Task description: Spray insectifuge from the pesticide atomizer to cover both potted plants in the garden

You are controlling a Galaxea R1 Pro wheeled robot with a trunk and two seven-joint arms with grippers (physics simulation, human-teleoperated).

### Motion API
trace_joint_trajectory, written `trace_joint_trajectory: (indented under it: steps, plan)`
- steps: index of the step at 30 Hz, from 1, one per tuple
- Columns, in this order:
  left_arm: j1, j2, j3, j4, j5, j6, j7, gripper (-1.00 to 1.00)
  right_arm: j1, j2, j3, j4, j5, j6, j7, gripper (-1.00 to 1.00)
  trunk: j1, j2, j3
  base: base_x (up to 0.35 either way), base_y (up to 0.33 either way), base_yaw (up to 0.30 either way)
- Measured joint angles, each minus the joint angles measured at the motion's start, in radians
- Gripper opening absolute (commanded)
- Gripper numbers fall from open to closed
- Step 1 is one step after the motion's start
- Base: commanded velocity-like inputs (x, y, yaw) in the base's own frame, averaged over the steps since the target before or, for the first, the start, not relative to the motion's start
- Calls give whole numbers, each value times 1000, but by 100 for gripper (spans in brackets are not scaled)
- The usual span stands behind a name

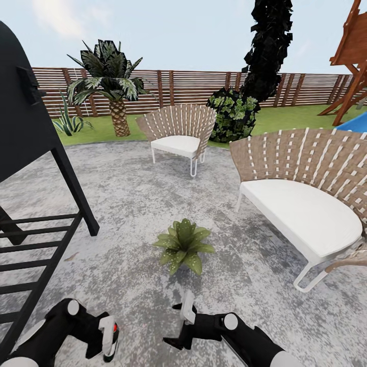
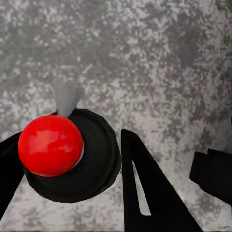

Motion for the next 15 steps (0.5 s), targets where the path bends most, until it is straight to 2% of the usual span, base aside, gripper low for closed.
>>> trace_joint_trajectory:
  steps: [3,4,6,7,8,9,11,12,14,15]
  plan:
    - [2,36,3,5,2,2,11,-100,0,-1,0,2,0,1,-1,100,0,0,0,0,0,0]
    - [2,41,14,5,4,3,18,-100,0,-1,0,4,0,1,-1,100,0,0,0,0,0,0]
    - [4,36,81,6,7,5,53,-100,0,-7,-2,10,1,1,-3,100,0,0,0,0,0,0]
    - [4,30,131,9,12,5,89,-100,0,-21,-2,16,1,1,-6,100,0,0,0,0,0,0]
    - [4,23,166,19,21,5,117,-100,0,-34,-2,24,0,0,-8,100,0,0,0,0,0,0]
    - [5,9,216,47,43,5,163,-100,0,-53,-2,44,-2,-1,-9,100,0,0,0,0,0,0]
    - [5,-4,280,102,84,3,232,-100,0,-78,-2,96,-8,-2,-16,100,0,0,0,0,0,0]
    - [5,-12,341,186,142,1,341,-100,0,-91,-3,197,-51,-7,-65,100,0,0,0,0,0,0]
    - [5,-26,371,301,240,-55,526,-100,0,-95,-2,358,-161,-47,-144,100,0,0,0,0,0,0]
    - [5,-32,375,341,276,-93,596,-100,0,-93,-2,403,-199,-72,-169,100,0,0,0,0,0,0]
